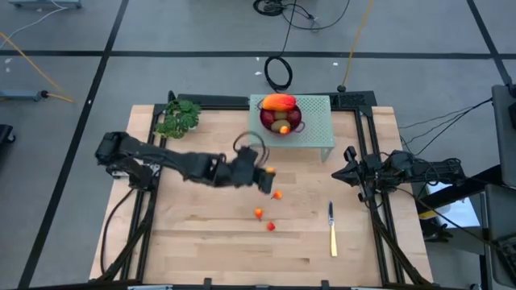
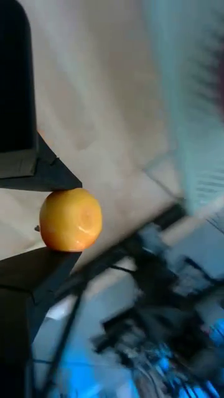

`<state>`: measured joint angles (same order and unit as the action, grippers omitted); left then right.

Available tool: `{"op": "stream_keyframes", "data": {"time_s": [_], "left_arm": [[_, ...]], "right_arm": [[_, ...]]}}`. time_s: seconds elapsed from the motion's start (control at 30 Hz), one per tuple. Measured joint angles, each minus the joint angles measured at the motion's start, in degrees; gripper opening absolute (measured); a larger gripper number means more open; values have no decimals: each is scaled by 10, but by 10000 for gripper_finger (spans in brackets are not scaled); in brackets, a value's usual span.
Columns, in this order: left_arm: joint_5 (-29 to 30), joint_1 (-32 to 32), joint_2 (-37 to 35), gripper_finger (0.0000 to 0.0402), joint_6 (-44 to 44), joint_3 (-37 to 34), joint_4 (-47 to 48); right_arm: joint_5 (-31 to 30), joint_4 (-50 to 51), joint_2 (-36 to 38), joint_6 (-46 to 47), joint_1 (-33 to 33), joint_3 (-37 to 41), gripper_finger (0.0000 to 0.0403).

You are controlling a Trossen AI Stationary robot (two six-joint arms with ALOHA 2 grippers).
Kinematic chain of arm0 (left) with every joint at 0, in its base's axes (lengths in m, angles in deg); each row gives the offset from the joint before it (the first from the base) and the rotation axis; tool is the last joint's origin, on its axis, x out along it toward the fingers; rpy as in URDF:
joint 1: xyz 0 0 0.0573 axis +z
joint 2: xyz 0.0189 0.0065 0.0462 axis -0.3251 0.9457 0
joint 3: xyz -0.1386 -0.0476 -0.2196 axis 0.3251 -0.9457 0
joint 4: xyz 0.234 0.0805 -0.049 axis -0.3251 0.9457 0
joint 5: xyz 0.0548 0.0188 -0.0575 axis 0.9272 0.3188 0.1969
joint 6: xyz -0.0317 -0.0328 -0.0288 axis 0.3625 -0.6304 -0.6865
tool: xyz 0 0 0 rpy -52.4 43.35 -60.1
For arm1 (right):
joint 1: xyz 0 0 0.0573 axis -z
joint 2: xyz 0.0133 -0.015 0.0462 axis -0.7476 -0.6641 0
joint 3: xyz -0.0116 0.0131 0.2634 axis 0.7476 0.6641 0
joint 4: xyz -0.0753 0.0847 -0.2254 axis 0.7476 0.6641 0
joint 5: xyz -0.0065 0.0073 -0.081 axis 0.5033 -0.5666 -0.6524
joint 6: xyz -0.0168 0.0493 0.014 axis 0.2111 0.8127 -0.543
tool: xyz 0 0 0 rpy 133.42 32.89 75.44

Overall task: Pick & Place Fruit
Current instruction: Put the pear into the strainer bowl on the shelf

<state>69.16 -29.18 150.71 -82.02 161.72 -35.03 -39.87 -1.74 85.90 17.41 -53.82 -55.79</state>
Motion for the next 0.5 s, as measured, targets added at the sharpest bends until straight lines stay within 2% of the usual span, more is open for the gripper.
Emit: {"op": "stream_keyframes", "data": {"time_s": [0.2,0.37,0.5], "left_arm": [[-38,76,6,122,99,41,-26],[-40,128,7,122,188,74,-23],[-41,163,7,122,227,79,-22]], "right_arm": [[0,1,0,-4,0,0,0],[0,1,0,-19,0,0,0],[0,1,0,-33,0,0,0]]}}
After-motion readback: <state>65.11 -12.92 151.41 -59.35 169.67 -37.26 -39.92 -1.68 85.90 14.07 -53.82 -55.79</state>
